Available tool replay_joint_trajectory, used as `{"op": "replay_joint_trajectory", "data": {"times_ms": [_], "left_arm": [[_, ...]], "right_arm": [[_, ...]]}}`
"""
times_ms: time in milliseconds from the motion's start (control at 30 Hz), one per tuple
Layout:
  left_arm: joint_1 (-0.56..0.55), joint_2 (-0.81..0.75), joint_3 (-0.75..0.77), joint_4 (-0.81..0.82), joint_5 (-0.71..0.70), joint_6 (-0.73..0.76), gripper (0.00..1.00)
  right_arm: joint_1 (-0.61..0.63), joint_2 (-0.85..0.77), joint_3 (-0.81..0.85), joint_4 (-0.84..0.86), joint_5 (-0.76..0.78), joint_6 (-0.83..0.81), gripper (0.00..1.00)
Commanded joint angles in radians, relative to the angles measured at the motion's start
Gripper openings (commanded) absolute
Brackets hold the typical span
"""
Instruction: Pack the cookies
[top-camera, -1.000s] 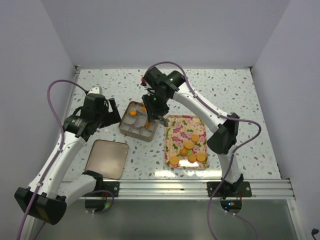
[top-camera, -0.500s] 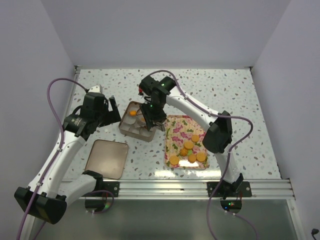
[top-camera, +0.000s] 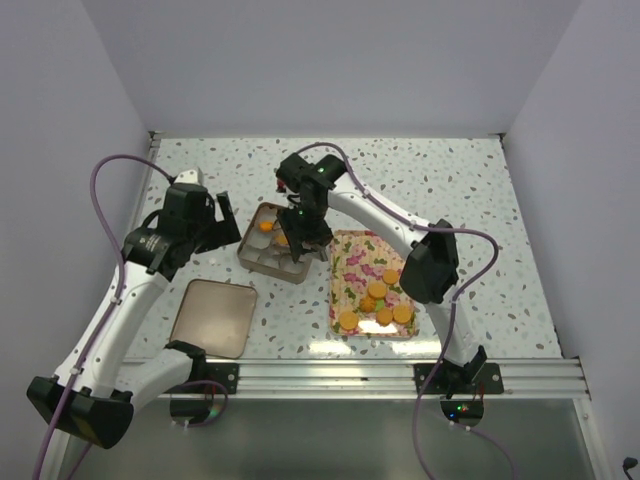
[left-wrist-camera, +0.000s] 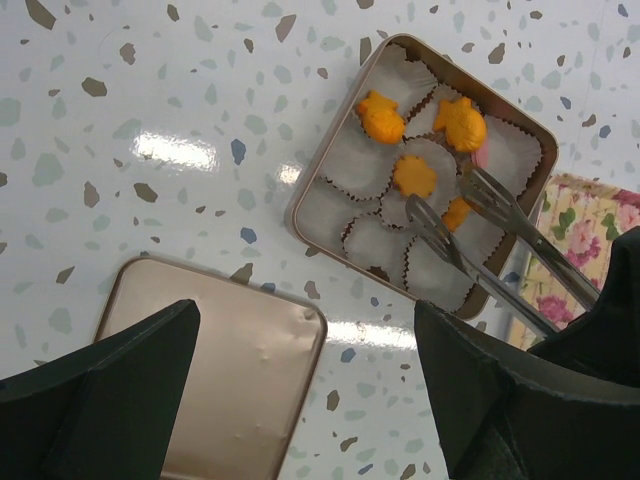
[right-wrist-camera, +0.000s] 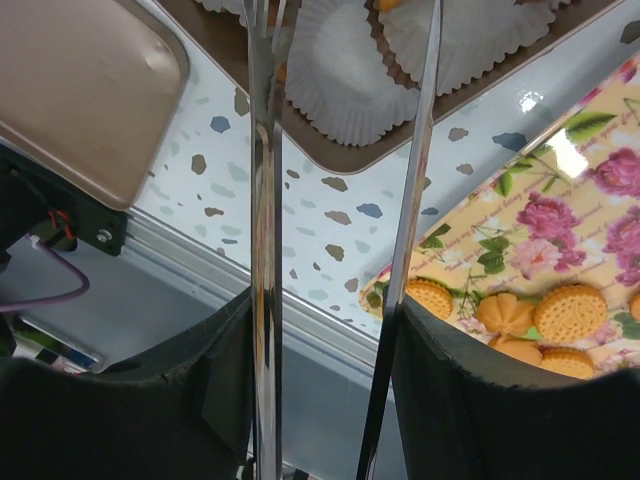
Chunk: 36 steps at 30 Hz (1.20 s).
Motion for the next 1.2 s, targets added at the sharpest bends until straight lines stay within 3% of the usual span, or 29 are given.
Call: {"op": "replay_joint_trajectory", "data": {"times_ms": [0, 167, 300, 567, 900, 1167], "left_arm": [[0.006, -0.02, 0.047, -0.012, 0.003, 0.02, 0.94], [0.006, -0.03, 0.059, -0.026, 0.007, 0.016, 0.94], [0.006, -0.034, 0.055, -0.026, 0.007, 0.008, 0.94], [0.006, -0.047, 0.029, -0.014, 0.015, -0.01, 0.94], [0.006, -0.036, -0.007, 0.024, 0.03, -0.024, 0.94], [0.006, -0.025, -0.013, 0.044, 0.049, -0.038, 0.93]], "right_arm": [[-0.021, -0.012, 0.066, -0.065, 0.014, 0.005, 0.53], [-0.033, -0.049, 0.103, -0.097, 0.034, 0.002, 0.53], [-0.038, -0.162, 0.019, -0.106, 0.048, 0.002, 0.53], [-0.038, -0.515, -0.365, -0.094, 0.056, 0.023, 0.53], [-0.035, -0.803, -0.886, -0.042, -0.032, 0.06, 0.53], [-0.017, -0.843, -0.988, -0.007, -0.072, 0.082, 0.52]]}}
